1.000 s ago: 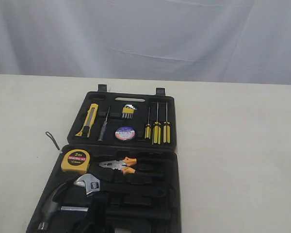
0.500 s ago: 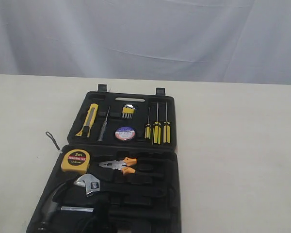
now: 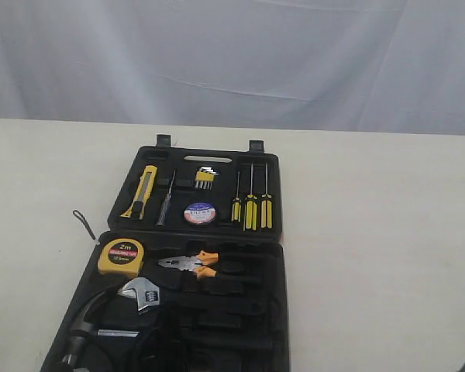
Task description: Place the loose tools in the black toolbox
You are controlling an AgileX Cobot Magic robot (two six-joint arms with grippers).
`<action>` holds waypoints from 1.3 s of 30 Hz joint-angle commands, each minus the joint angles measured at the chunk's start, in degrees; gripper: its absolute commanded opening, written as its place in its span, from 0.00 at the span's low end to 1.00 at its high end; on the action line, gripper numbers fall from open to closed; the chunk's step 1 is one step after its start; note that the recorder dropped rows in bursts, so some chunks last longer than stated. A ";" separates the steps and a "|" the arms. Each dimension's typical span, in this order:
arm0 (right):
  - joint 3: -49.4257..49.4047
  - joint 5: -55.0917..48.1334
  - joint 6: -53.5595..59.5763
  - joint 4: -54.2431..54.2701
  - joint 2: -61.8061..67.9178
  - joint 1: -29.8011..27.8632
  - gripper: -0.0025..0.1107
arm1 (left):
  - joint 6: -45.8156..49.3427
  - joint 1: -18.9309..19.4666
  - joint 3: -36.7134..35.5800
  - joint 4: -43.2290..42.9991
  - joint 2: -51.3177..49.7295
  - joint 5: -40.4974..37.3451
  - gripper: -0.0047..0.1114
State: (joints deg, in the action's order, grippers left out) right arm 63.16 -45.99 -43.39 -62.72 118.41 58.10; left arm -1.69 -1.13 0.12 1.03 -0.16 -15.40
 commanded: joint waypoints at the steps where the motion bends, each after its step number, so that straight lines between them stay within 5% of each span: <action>1: -0.63 1.84 -0.29 2.01 1.59 -0.95 0.21 | -0.03 -0.12 -0.12 0.20 0.16 0.03 0.04; 3: -0.63 0.89 -0.29 2.01 1.59 -1.08 0.01 | -0.03 -0.12 -0.12 0.20 0.16 0.03 0.04; 13: -0.63 -2.98 6.32 5.61 -3.74 -0.38 0.02 | -0.03 -0.12 -0.12 0.20 0.16 0.03 0.04; 31: -0.37 -10.80 35.69 23.28 -25.94 0.29 0.02 | -0.03 -0.12 -0.12 0.20 0.16 0.03 0.04; 39: 11.54 -18.90 48.80 28.06 -31.02 0.18 0.02 | -0.03 -0.12 -0.12 0.20 0.16 0.03 0.04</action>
State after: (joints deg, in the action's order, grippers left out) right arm 70.00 -63.26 1.13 -33.68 89.03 58.29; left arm -1.69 -1.13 0.12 1.03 -0.16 -15.40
